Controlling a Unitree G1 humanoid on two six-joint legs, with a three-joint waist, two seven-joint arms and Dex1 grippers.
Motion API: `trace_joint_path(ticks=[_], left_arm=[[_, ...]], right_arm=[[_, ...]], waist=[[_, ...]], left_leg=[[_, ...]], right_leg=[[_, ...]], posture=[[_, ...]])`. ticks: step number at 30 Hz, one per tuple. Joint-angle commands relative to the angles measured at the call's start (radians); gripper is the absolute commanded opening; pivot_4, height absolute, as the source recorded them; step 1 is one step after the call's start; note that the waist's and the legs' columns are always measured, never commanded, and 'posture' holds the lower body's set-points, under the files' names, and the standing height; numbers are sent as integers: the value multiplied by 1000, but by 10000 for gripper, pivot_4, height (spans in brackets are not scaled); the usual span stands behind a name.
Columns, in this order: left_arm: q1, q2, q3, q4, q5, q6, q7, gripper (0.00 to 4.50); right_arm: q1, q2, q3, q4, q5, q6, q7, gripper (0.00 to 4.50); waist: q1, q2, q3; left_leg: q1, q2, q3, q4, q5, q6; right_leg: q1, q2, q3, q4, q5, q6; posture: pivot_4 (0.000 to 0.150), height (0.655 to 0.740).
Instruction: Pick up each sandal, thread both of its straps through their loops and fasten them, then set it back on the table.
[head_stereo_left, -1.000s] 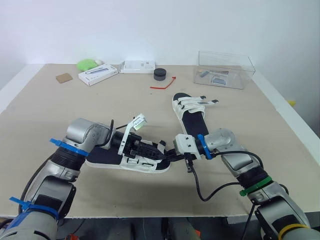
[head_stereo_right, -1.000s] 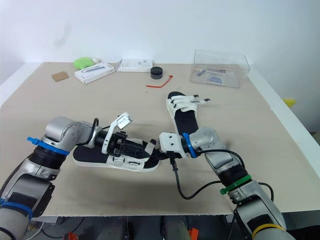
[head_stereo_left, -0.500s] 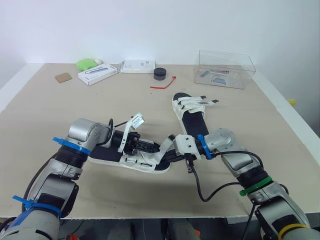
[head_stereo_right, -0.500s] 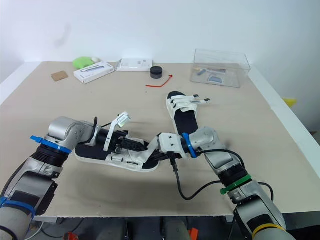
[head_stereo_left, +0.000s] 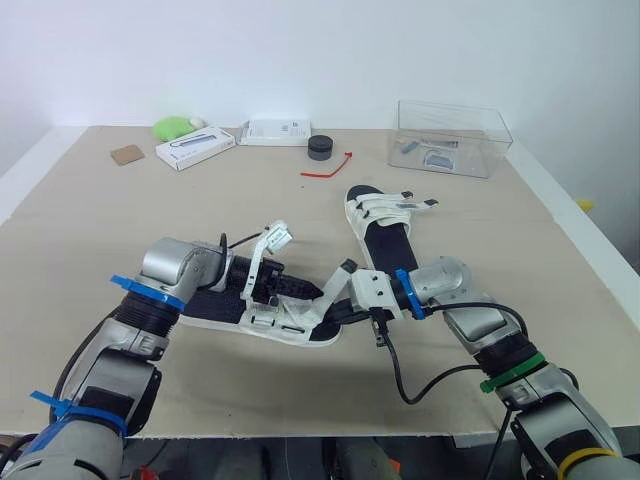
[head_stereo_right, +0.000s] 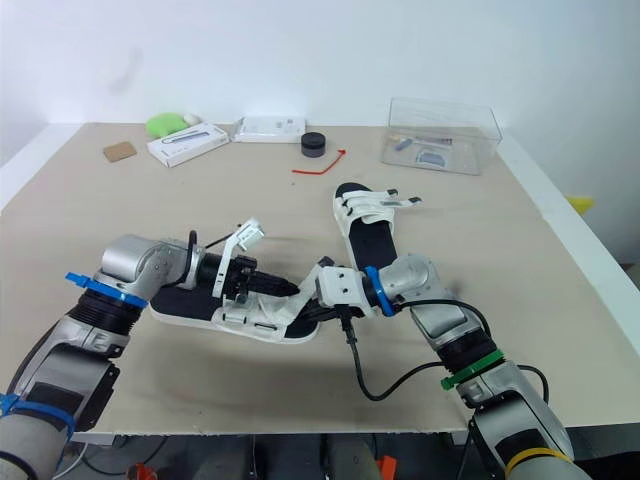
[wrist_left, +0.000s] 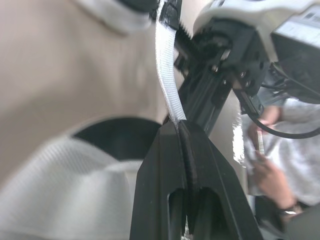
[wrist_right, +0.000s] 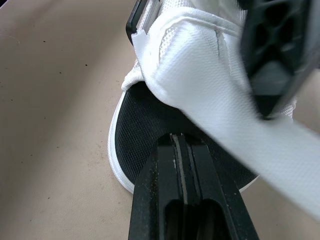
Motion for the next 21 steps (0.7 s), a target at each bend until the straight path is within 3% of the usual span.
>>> trace_joint_path(ticks=[1, 8, 12, 16, 21], left_arm=[[16, 24, 75, -102, 17, -150, -10, 682], [107, 66, 174, -311, 8, -340, -21, 682], [181, 105, 153, -415, 87, -524, -53, 682], [281, 216, 70, -463, 289, -899, -155, 682], [326, 282, 60, -418, 399, -1266, -215, 682]], right_arm=[[29, -34, 23, 33, -64, 25, 3, 0], [29, -36, 20, 34, -63, 27, 2, 0], [24, -35, 22, 40, -64, 24, 6, 0], [10, -31, 26, 61, -65, 13, 14, 0], [-3, -24, 30, 82, -69, 0, 22, 0]], waist=[[0, 0, 0], [0, 0, 0], [0, 0, 0], [0, 1, 1], [3, 0, 1]], left_leg=[[0, 0, 0, 0, 0, 0], [-1, 0, 0, -1, -1, -1], [-1, 0, 0, -1, -1, -1], [-1, 0, 1, -1, -1, -1], [-1, 0, 1, -1, -1, -1]], right_leg=[[0, 0, 0, 0, 0, 0], [-1, -1, 0, -1, -1, 0], [-1, -1, 0, -1, -1, 0], [-1, -1, 0, -1, -3, -4], [-1, -6, -1, -2, -3, -4]], posture=[[1500, 7400], [1500, 7400], [1500, 7400], [1500, 7400], [1500, 7400]])
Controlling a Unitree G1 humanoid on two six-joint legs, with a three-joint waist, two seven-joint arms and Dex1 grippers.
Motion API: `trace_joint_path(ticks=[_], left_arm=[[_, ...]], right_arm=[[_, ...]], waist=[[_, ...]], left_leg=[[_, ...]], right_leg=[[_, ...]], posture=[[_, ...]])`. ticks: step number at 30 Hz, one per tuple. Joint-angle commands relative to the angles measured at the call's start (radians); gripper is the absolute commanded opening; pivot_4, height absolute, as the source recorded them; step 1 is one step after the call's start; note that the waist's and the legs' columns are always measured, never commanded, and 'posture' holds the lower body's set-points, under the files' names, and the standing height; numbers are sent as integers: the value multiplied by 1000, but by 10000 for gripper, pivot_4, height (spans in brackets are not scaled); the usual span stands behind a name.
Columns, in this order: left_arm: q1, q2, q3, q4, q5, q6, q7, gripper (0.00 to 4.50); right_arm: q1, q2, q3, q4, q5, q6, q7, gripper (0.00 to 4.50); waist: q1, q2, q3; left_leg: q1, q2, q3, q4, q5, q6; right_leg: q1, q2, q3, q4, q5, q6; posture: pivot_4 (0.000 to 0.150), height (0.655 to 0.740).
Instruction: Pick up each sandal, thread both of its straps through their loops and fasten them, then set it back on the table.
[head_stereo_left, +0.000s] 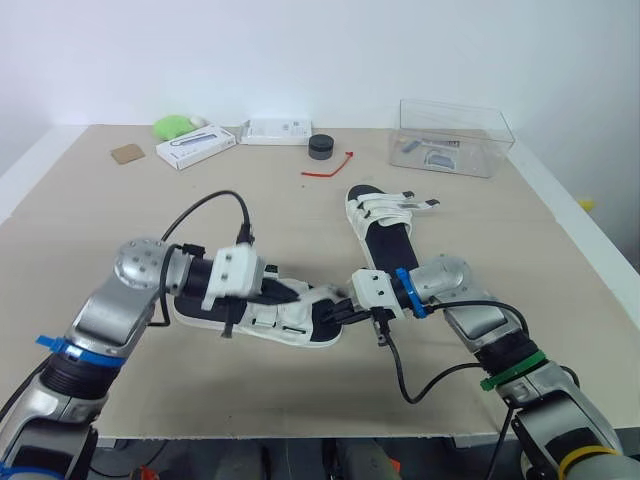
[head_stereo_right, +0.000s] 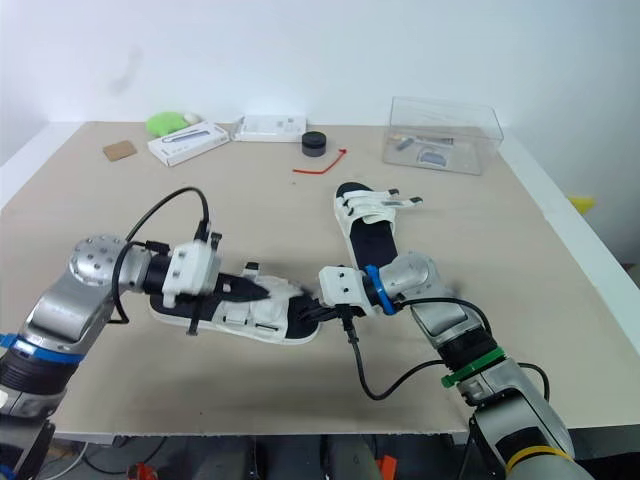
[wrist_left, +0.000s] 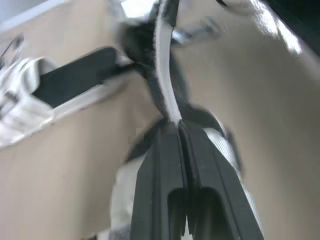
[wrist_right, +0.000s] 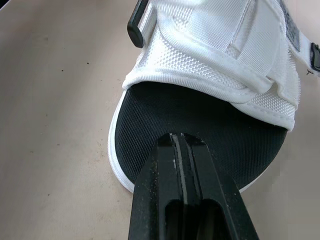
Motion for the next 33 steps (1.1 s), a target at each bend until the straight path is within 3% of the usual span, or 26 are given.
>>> trace_joint_path(ticks=[1, 8, 15, 18, 23, 25, 28, 30, 33], left_arm=[[-6, 25, 4, 16, 61, -230, -23, 682], [-43, 10, -16, 66, 106, -553, -2, 682], [13, 53, -39, -4, 47, -572, -8, 682], [25, 67, -37, -34, 25, -530, -4, 8383], [36, 85, -12, -60, 4, -415, 27, 34771], [43, 87, 8, -93, -49, -299, 57, 43297], [50, 125, 50, -177, -202, 45, 120, 44236], [52, 183, 96, -212, -372, 315, 160, 44236], [69, 281, 194, -236, -734, 699, 227, 44236]], right_arm=[[12, -17, 29, 67, -69, 9, 2, 0], [2, -4, 38, 86, -73, -6, 5, 0], [-5, -4, 42, 104, -79, -23, 8, 0], [-5, -5, 42, 105, -79, -25, 10, 0], [-3, -5, 45, 109, -80, -33, 13, 0], [-3, -5, 46, 110, -80, -35, 14, 0], [-2, -6, 46, 109, -79, -37, 16, 0], [0, -6, 47, 108, -79, -38, 16, 0], [4, -9, 48, 104, -78, -39, 20, 0]], waist=[[0, 0, 0], [0, 0, 0], [-2, 0, 0], [-2, 0, 0], [-2, 1, 0], [-2, 1, 0], [-3, 0, 1], [-3, 1, 1], [-5, 0, 3]], left_leg=[[0, 0, 1, 0, 0, 0], [0, 0, 1, 0, 0, 0], [0, 1, 1, 0, 0, 1], [0, 1, 1, 0, 0, 2], [0, 1, 1, 0, 0, 2], [0, 1, 1, 0, 0, 2], [0, 2, 1, 0, 0, 2], [0, 2, 1, 0, 0, 2], [1, 4, 1, 0, 0, 2]], right_leg=[[0, -1, 0, 0, 0, 0], [0, 0, 0, -1, 0, 0], [0, 0, 0, -1, 0, 0], [0, 0, -1, -1, 0, 1], [0, 1, -1, -1, 0, 1], [0, 1, -1, -1, 0, 0], [0, 1, -1, -1, 0, 1], [0, 3, -1, -1, 0, 1], [0, 8, -1, -1, 0, 1]], posture=[[1500, 7400], [1500, 7400], [1500, 7400], [1500, 7400], [1500, 7400], [1500, 7400], [1500, 7400], [1500, 7400], [1500, 7400]])
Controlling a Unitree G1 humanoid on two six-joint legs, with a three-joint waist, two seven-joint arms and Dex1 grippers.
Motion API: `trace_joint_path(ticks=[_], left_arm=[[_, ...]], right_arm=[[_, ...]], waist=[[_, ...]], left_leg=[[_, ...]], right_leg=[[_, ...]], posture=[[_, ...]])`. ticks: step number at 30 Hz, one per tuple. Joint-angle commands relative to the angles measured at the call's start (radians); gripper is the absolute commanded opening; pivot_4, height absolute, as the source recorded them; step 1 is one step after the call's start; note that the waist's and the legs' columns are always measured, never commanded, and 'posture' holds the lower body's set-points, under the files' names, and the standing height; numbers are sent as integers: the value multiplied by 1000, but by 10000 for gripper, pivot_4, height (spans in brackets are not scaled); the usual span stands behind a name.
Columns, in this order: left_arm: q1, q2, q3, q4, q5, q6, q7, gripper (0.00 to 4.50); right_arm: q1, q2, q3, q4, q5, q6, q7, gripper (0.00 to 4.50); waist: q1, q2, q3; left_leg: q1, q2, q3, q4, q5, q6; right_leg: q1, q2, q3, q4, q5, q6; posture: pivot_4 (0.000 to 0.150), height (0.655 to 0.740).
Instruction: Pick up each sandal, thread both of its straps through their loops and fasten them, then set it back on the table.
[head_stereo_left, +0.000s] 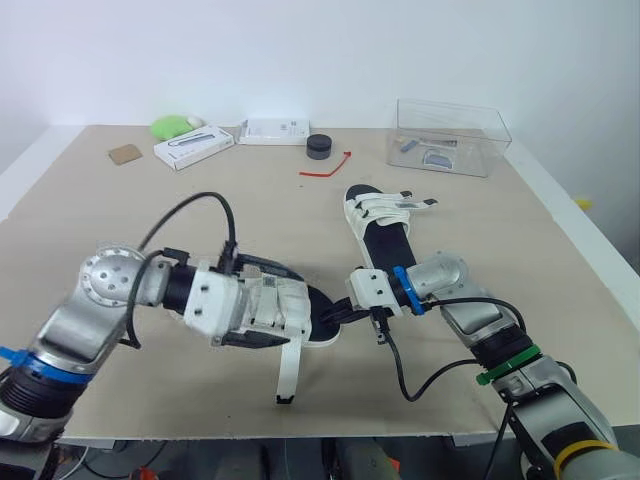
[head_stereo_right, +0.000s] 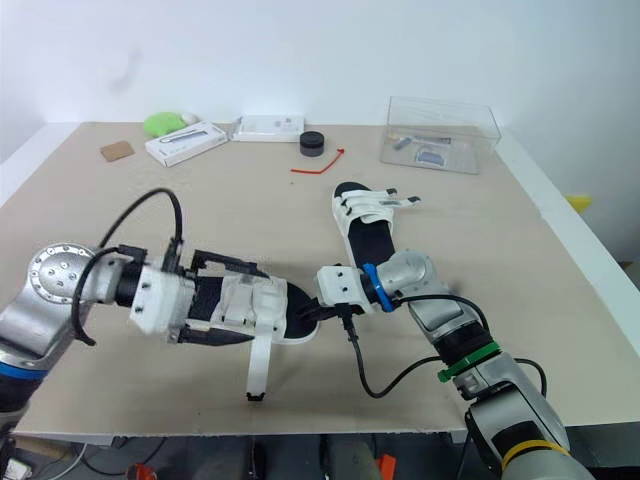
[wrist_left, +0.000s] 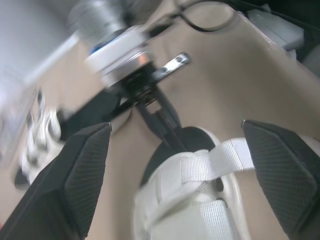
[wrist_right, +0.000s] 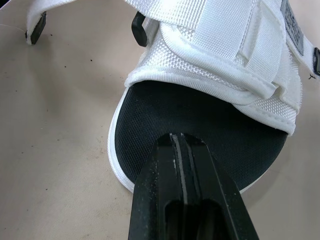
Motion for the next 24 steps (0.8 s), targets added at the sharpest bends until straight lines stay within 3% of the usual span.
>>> trace_joint_path(ticks=[1, 3, 5, 9, 12, 16, 24], left_arm=[[29, 112, 153, -44, -456, 440, 79, 44236], [135, 192, 226, -65, -658, 593, 72, 44236], [249, 226, 281, -114, -726, 660, 75, 44236], [442, 198, 315, -235, -674, 667, 129, 44236], [507, 116, 253, -273, -546, 610, 216, 44236], [456, -1, 149, -242, -405, 591, 340, 44236], [417, -110, 42, -221, -275, 574, 373, 44236]], right_arm=[[30, -27, 34, 56, -78, 19, 4, 0], [32, -28, 34, 55, -77, 18, 8, 0], [31, -28, 34, 57, -77, 16, 10, 0], [26, -18, 35, 64, -79, 14, 13, 0], [23, -10, 37, 66, -79, 15, 14, 0], [27, -8, 37, 63, -78, 16, 15, 0], [35, -16, 32, 49, -77, 27, 14, 0]], waist=[[-1, 0, 1], [1, 0, 2], [-4, 4, 5], [1, 4, 5], [2, 8, 5], [4, 7, 5], [3, 7, 4]], left_leg=[[0, 0, 0, 0, 0, 0], [0, 0, -1, 0, 0, 0], [1, 3, 0, -1, -2, -2], [1, 4, -1, -1, -4, -4], [2, 4, -1, -1, -4, -4], [2, 4, -1, -1, -3, -5], [2, 4, 0, -1, -3, -5]], right_leg=[[0, 1, 0, 0, 0, 0], [0, 1, -1, 0, -1, 0], [0, 0, -1, -1, -2, -1], [-1, 0, -1, 0, -4, -4], [0, -1, -1, 0, -4, -5], [0, 1, -1, 0, -4, -5], [0, 2, 1, 1, -4, -6]], posture=[[1500, 7400], [1500, 7400], [1500, 7400], [1500, 7400], [1500, 7400], [1500, 7400], [1500, 7400]])
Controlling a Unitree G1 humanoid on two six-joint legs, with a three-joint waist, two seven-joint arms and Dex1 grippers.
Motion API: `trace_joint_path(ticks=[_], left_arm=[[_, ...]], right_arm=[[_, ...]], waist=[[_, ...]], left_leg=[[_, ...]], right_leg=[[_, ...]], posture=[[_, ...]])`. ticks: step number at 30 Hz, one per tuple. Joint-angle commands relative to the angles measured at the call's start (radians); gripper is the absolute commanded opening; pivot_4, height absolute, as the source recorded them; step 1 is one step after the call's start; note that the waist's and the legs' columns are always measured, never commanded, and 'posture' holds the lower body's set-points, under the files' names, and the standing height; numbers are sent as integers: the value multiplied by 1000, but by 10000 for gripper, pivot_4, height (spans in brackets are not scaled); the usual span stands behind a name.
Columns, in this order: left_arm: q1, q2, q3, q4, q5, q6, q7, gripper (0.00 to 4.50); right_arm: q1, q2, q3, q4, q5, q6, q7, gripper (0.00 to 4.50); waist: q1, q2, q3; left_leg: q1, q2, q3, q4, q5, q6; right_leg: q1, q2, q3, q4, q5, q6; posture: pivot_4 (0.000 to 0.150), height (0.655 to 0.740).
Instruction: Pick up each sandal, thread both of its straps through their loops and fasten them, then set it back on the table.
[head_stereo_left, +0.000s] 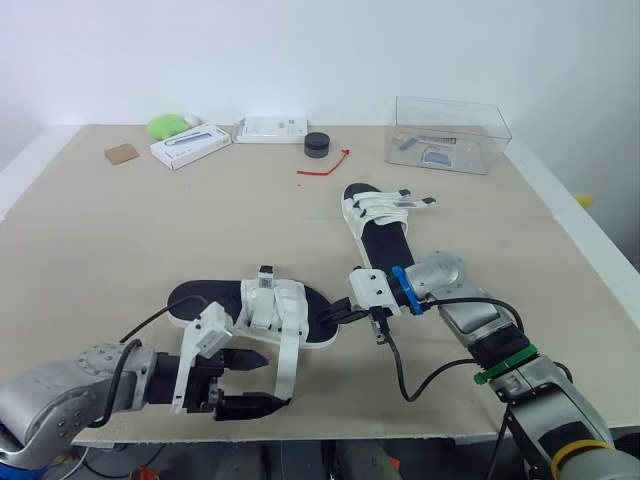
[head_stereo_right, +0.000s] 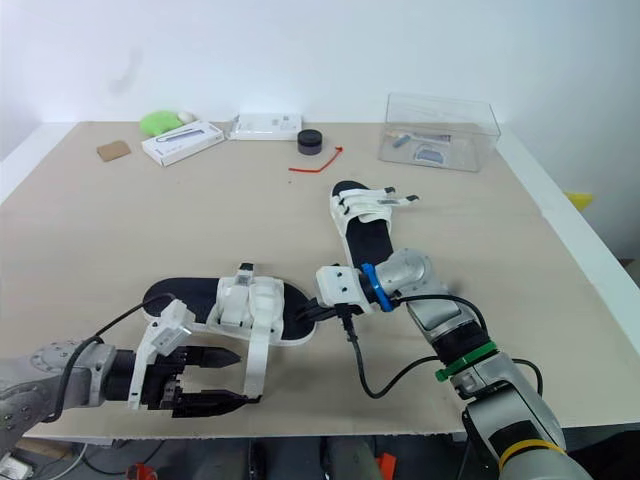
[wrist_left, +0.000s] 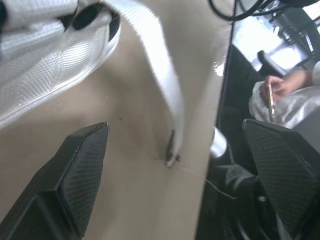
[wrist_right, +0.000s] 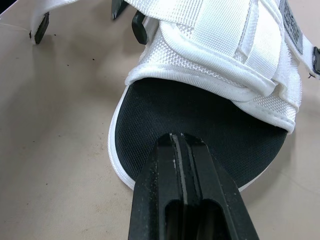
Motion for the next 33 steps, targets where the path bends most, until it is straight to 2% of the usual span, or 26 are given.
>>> trace_joint_path(ticks=[1, 5, 8, 12, 15, 16, 20, 23, 26, 28, 30, 33], left_arm=[[-21, -41, -29, -2, 30, -22, 3, 44236], [-43, -74, -50, 5, 26, -6, -19, 44236], [-52, -75, -72, 16, 33, 8, -35, 36302], [-56, -87, -74, 29, 28, 28, -21, 17880], [-67, -103, -72, 38, 26, 48, -7, 2036], [-72, -111, -71, 42, 23, 54, -3, 276], [-110, -148, -42, 76, -11, 87, 14, 276], [-141, -139, 20, 100, -91, 133, -4, 276], [-240, -97, 145, 191, -299, 229, -62, 276], [-323, -79, 194, 274, -395, 283, -67, 276], [-423, -87, 208, 371, -400, 297, -59, 276], [-543, -115, 169, 483, -304, 270, -60, 276]], right_arm=[[35, -27, 34, 43, -78, 34, -5, 0], [35, -30, 32, 41, -79, 39, -7, 0], [35, -32, 30, 40, -79, 43, -9, 0], [35, -34, 28, 39, -79, 46, -10, 0], [36, -35, 26, 36, -78, 48, -11, 0], [37, -35, 26, 35, -78, 49, -11, 0], [36, -33, 26, 35, -78, 50, -14, 0], [34, -31, 26, 35, -77, 51, -16, 0], [32, -32, 25, 38, -78, 50, -17, 0], [30, -32, 25, 41, -78, 49, -17, 0], [28, -31, 26, 44, -79, 49, -18, 0], [25, -29, 27, 46, -79, 49, -20, 0]], waist=[[0, 0, 0], [0, -1, 0], [0, 0, 0], [0, 0, 0], [0, 0, 0], [0, -1, 0], [0, -1, 0], [0, -1, 0], [0, -1, 0], [0, -2, 0], [-1, -1, 0], [-1, -2, 0]], left_leg=[[0, 0, 0, 0, 0, 0], [0, 0, 0, 0, 0, 0], [0, 0, 0, 0, 0, 0], [0, 0, 0, 0, 0, 0], [0, 0, 0, 0, 0, 0], [0, 0, 0, 0, 0, 0], [0, 0, 0, 0, 0, 0], [0, 0, 0, 0, 0, 0], [0, 0, -1, 0, 0, 0], [-1, 0, -3, 1, 0, 0], [0, -1, -2, 1, 0, 1], [0, -2, -1, 1, 0, 1]], right_leg=[[0, 0, 0, 0, 0, 0], [0, 0, 0, 0, 0, 0], [0, 1, 0, 0, 0, 0], [0, 1, 0, 0, 0, 0], [0, 0, 0, 0, 0, 0], [0, 0, 0, 0, 0, 0], [0, 1, -1, 0, 0, 0], [0, 1, -1, 0, 0, 0], [0, 1, -1, 0, 0, 0], [0, 3, -3, 0, 0, 0], [0, 4, -3, 0, 0, 0], [1, 4, -2, 0, 1, 1]], posture=[[1500, 7400], [1500, 7400], [1500, 7400], [1500, 7400], [1500, 7400], [1500, 7400], [1500, 7400], [1500, 7400], [1500, 7400], [1500, 7400], [1500, 7400], [1500, 7400]])
